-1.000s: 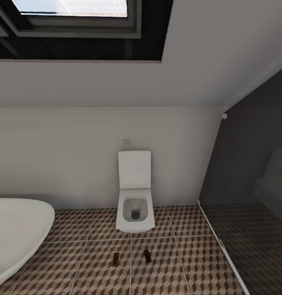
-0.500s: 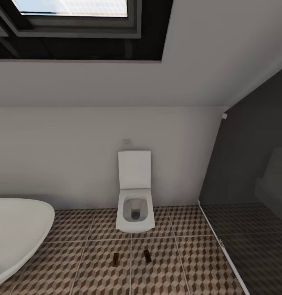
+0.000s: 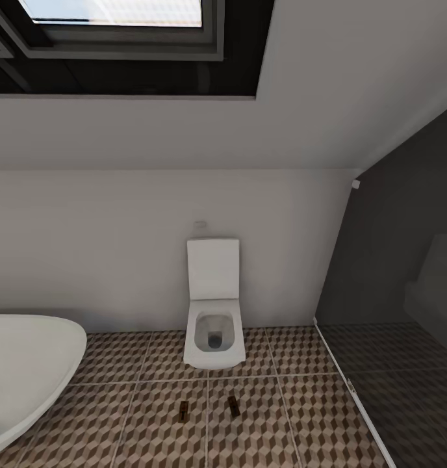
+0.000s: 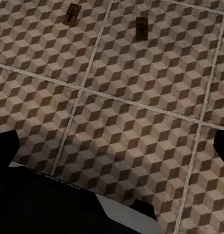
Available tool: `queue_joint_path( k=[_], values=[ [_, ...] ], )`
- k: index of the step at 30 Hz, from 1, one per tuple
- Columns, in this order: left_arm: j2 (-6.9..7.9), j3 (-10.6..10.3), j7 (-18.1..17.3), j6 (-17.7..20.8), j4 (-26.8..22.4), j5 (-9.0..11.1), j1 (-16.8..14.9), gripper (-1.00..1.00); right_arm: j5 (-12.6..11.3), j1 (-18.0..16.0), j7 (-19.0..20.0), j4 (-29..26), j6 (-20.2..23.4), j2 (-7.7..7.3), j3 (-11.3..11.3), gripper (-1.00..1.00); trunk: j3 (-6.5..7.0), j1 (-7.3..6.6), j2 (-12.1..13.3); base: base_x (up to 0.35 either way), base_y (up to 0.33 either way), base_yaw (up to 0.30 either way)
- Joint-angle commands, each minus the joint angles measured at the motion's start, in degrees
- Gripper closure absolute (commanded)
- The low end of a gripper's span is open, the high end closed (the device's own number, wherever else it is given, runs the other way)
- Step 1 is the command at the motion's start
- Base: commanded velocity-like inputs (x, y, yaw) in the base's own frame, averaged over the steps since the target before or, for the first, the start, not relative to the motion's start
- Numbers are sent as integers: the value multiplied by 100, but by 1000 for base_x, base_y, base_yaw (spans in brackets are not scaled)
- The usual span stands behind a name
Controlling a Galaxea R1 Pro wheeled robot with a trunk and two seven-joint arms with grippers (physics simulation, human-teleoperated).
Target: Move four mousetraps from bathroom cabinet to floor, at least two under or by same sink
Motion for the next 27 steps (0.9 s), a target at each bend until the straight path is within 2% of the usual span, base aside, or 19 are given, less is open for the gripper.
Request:
queue_joint_path(
  k=[1,27],
  values=[
    [-3,-49,8,-31,19,24,-9,-100,33,-6,-2,7,-19,1,-16,-100,-13,3,-13,0,0,0],
    [-3,-47,8,-31,19,24,-9,-100,33,-6,3,7,-19,0,-16,-100,-13,3,-13,0,0,0]
  ],
)
